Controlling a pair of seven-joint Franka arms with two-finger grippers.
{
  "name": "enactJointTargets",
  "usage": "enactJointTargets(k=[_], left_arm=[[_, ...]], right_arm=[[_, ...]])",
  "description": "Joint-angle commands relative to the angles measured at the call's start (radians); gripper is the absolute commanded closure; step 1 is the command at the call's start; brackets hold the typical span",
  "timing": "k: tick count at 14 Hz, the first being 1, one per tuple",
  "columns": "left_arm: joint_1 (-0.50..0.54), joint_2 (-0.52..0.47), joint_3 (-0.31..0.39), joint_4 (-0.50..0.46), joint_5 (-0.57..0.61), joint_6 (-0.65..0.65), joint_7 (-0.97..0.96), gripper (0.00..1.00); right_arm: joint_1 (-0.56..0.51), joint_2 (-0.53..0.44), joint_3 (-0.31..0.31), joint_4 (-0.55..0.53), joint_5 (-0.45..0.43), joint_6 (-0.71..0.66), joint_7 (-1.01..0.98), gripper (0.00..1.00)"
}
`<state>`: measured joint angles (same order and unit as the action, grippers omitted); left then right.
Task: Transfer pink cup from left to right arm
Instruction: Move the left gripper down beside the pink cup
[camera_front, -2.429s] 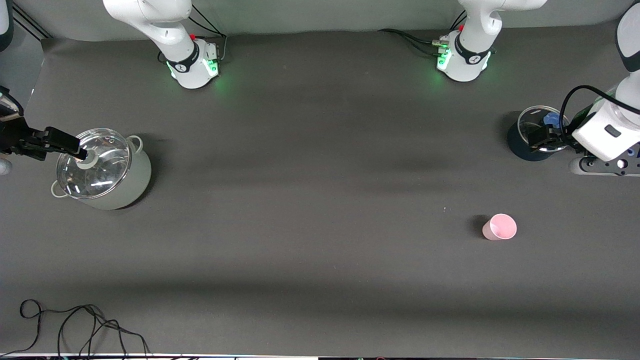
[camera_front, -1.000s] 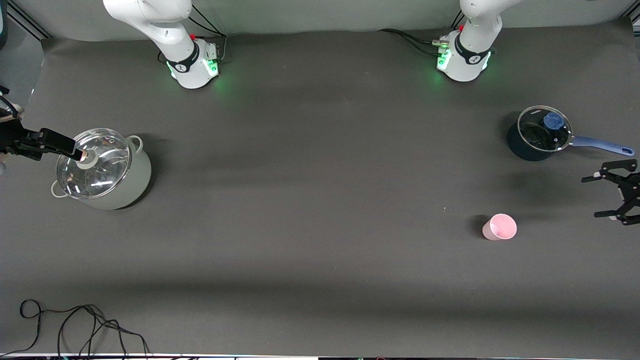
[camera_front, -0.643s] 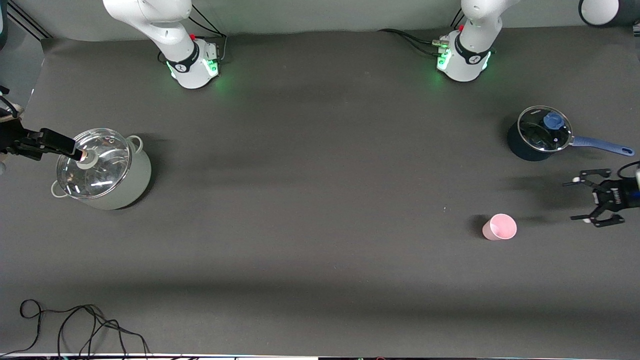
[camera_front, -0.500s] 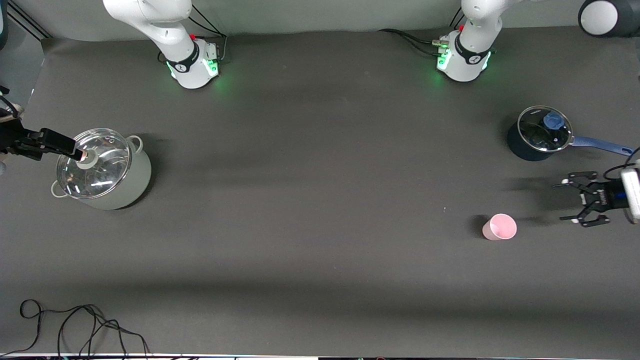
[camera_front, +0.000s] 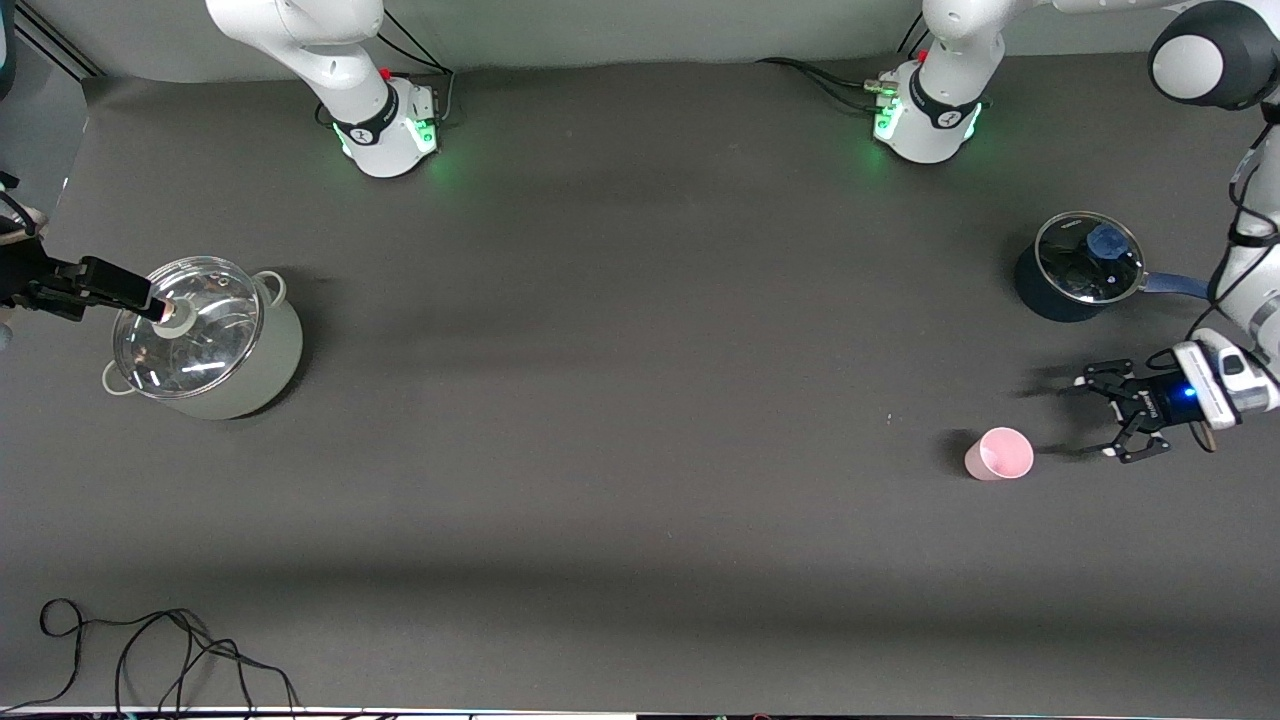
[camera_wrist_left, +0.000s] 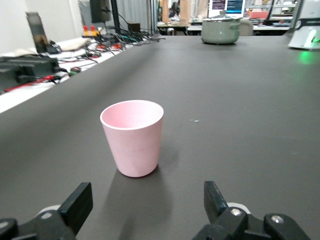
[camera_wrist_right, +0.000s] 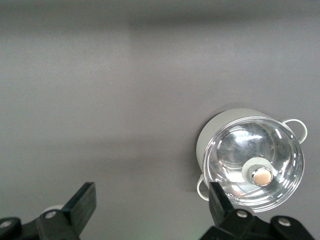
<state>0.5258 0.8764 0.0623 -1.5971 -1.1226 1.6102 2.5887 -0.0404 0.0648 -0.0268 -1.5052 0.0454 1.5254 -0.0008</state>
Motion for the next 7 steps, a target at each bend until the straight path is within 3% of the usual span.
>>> enactJointTargets(k=[1,7], left_arm=[[-0.018,0.01,-0.002,-0.034,-0.065,0.039,0.079,0.01],[-0.032,0.03,-0.061,-0.069,-0.088,0.122,0.091,0.01]], right_arm=[[0.001,0.003,-0.002,0.008,0.018,-0.011,0.001,0.0],[-0.004,0.001,-0.002,0.008,0.018,-0.011,-0.002,0.0]])
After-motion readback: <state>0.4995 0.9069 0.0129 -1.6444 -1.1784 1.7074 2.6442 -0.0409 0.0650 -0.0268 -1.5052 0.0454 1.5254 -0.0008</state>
